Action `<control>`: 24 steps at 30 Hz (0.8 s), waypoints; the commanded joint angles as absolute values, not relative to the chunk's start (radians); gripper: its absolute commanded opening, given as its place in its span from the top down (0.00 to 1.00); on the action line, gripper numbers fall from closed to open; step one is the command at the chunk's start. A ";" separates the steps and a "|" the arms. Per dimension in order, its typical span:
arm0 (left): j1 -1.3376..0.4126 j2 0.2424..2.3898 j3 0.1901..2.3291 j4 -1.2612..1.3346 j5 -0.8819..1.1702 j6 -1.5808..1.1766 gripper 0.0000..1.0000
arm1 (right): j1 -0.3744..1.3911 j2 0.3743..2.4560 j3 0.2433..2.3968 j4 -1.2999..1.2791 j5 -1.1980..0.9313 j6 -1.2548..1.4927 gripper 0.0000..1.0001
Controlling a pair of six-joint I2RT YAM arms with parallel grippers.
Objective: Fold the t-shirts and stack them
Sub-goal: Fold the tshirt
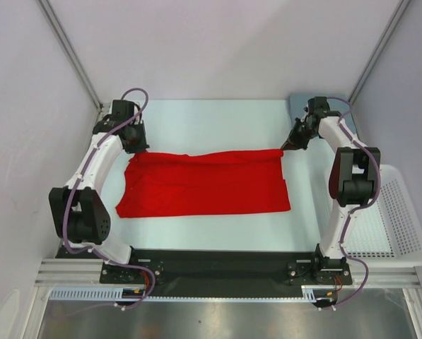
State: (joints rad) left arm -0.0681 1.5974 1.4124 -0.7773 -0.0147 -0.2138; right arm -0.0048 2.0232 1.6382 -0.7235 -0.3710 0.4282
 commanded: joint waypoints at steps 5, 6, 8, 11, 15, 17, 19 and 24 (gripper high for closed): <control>-0.072 1.491 1.342 -0.796 -0.064 -0.239 1.00 | -0.003 1.928 1.595 -0.745 -0.351 0.405 1.00; -0.072 1.486 1.336 -0.802 -0.071 -0.241 1.00 | -0.005 1.924 1.591 -0.747 -0.351 0.406 1.00; -0.071 1.480 1.322 -0.804 -0.083 -0.241 1.00 | -0.006 1.919 1.586 -0.752 -0.351 0.400 1.00; -0.072 1.476 1.318 -0.811 -0.090 -0.247 1.00 | -0.009 1.901 1.571 -0.758 -0.350 0.400 1.00; -0.072 1.476 1.316 -0.831 -0.113 -0.261 1.00 | -0.008 1.876 1.529 -0.758 -0.356 0.402 1.00; -0.071 1.473 1.305 -0.844 -0.118 -0.270 1.00 | -0.008 1.861 1.499 -0.759 -0.356 0.402 1.00; -0.071 1.470 1.293 -0.848 -0.126 -0.284 1.00 | -0.008 1.852 1.480 -0.753 -0.359 0.405 1.00; -0.071 1.465 1.256 -0.862 -0.138 -0.316 0.99 | -0.005 1.838 1.442 -0.747 -0.362 0.405 1.00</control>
State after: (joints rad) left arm -0.0681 1.5105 1.2720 -0.8425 -0.1043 -0.2756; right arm -0.0048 1.8904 1.4574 -0.7483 -0.3637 0.4141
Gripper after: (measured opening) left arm 0.008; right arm 0.010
